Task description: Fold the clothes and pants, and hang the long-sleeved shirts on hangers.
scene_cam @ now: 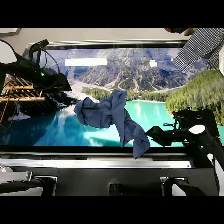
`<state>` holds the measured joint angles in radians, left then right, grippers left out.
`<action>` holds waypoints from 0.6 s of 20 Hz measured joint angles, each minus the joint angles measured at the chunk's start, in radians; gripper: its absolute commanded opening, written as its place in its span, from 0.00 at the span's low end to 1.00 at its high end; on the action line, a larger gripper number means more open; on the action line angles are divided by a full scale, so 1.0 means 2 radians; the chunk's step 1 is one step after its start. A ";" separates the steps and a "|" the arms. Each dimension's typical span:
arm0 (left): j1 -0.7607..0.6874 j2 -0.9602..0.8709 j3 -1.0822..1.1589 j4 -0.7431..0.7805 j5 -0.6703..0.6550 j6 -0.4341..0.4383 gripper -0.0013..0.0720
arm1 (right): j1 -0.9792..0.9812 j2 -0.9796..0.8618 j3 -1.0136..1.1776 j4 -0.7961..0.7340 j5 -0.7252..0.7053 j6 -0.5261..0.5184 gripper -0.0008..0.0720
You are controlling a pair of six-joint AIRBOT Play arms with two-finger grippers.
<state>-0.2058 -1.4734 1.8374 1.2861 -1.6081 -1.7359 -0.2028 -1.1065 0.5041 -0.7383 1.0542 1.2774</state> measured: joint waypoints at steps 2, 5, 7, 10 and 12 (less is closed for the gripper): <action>0.000 -0.001 0.000 0.000 0.000 -0.002 0.75 | 0.001 -0.020 -0.006 0.024 -0.003 -0.015 0.73; 0.000 -0.001 0.000 0.001 0.000 -0.006 0.75 | 0.001 -0.047 -0.010 0.043 -0.004 -0.037 0.05; 0.002 -0.001 -0.001 0.001 0.001 -0.002 0.75 | 0.001 -0.055 -0.011 0.051 -0.003 -0.051 0.05; 0.021 0.013 -0.028 0.001 0.013 0.022 0.75 | 0.001 -0.058 -0.011 0.060 0.000 -0.063 0.05; 0.045 0.036 -0.083 0.000 0.038 0.035 0.75 | 0.001 -0.056 -0.011 0.063 0.005 -0.067 0.05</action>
<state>-0.1154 -1.4010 1.6711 1.2869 -1.5326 -1.6657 -0.2008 -1.2175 0.4820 -0.6121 1.0634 1.1435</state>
